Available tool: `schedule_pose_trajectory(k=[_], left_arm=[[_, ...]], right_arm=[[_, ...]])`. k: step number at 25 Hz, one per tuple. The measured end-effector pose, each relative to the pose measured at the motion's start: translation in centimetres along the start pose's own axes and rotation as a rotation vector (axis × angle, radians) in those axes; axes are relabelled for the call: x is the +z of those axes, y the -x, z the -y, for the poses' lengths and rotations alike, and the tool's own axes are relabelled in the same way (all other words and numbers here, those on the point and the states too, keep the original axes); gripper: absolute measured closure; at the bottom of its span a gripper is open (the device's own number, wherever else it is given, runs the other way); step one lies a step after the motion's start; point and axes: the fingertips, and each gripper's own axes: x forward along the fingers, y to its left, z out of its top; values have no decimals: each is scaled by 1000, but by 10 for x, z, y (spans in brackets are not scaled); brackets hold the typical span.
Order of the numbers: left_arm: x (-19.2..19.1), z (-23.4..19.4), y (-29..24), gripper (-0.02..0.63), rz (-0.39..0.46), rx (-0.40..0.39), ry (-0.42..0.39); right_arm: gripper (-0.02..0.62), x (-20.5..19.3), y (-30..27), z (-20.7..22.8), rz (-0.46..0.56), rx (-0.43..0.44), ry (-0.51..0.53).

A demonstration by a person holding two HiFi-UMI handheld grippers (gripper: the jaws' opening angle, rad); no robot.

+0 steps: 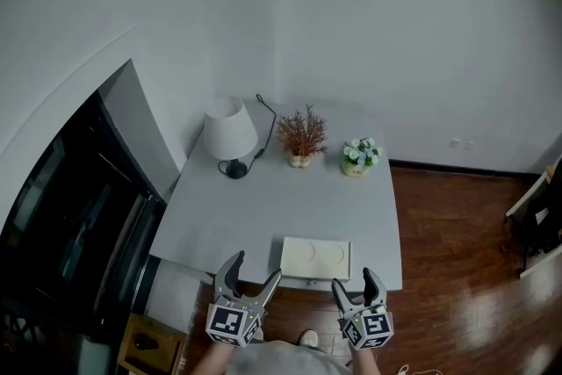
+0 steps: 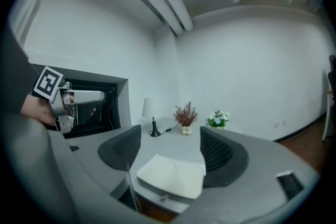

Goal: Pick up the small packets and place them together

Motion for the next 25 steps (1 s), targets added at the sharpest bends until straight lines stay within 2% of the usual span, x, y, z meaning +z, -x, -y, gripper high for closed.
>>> schedule_pose_trajectory(k=[5, 8, 9, 15, 19, 20, 21, 25], left_arm=[[-1, 9, -2, 252, -4, -15, -15], [0, 13, 2, 252, -4, -10, -14], [-2, 14, 3, 252, -5, -8, -16], [-4, 20, 10, 252, -6, 7, -20], [-3, 25, 18, 252, 0, 23, -29], [-1, 24, 19, 252, 2, 28, -30], [0, 23, 21, 252, 5, 35, -29], [-1, 14, 31, 252, 5, 70, -26]], right_arm=[[247, -77, -14, 4, -208, 13, -30], [254, -128, -20, 2, -333, 32, -87], [282, -143, -23, 1, -370, 40, -109], [282, -219, -61, -7, -562, 72, -210], [286, -250, -73, -17, -662, 93, -270], [380, -251, -76, -19, -674, 101, -282], [400, -253, -79, -20, -682, 99, -290], [400, -262, -91, -9, -723, 37, -297]])
